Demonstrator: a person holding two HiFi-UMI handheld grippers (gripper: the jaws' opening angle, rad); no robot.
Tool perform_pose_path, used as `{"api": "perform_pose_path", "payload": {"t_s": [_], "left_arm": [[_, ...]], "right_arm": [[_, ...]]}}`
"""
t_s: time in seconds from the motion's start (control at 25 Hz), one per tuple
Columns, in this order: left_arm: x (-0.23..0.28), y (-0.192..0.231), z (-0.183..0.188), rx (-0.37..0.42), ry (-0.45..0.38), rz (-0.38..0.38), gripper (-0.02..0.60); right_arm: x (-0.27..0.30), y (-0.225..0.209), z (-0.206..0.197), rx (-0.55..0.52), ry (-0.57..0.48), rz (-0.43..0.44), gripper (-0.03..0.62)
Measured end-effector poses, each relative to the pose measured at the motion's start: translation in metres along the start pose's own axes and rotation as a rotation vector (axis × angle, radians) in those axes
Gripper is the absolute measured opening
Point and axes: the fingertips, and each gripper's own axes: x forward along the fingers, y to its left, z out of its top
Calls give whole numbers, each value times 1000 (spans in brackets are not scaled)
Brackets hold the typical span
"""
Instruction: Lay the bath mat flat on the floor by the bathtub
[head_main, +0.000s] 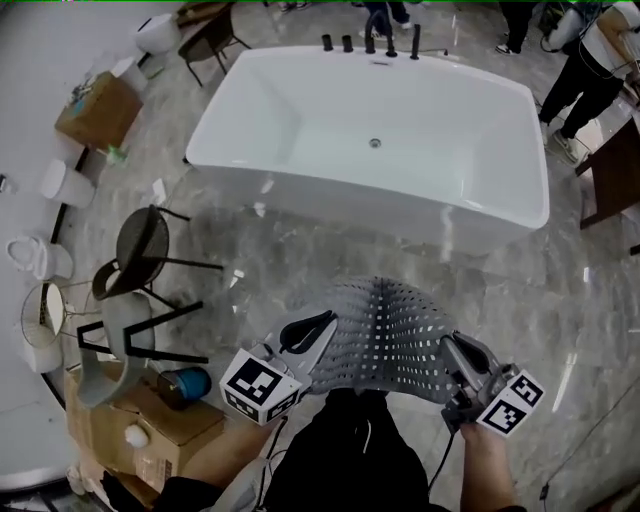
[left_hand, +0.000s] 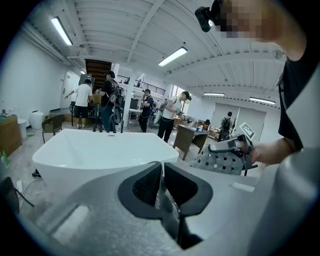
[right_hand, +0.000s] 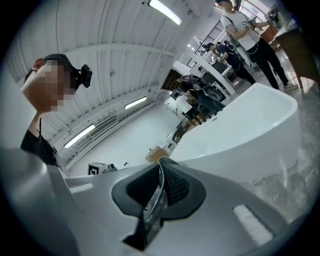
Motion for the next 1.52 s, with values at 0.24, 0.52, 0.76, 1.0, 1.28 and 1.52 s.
{"api": "perform_pose_path", "payload": {"t_s": [0.24, 0.52, 0.76, 1.0, 1.28, 1.52], "left_arm": [[30, 44, -43, -25, 33, 14, 25], [69, 103, -112, -58, 46, 30, 20], [108, 152, -193, -89, 76, 52, 21], [150, 165, -258, -98, 76, 17, 21], [220, 183, -321, -107, 71, -40, 21], [282, 204, -361, -42, 77, -87, 21]], "right_arm": [[42, -50, -26, 51, 76, -22, 18], [85, -118, -79, 38, 97, -34, 18], [107, -187, -131, 42, 49, -55, 18], [95, -254, -184, 61, 51, -89, 18], [95, -334, -223, 58, 22, -102, 18], [111, -412, -243, 35, -17, -112, 18]]}}
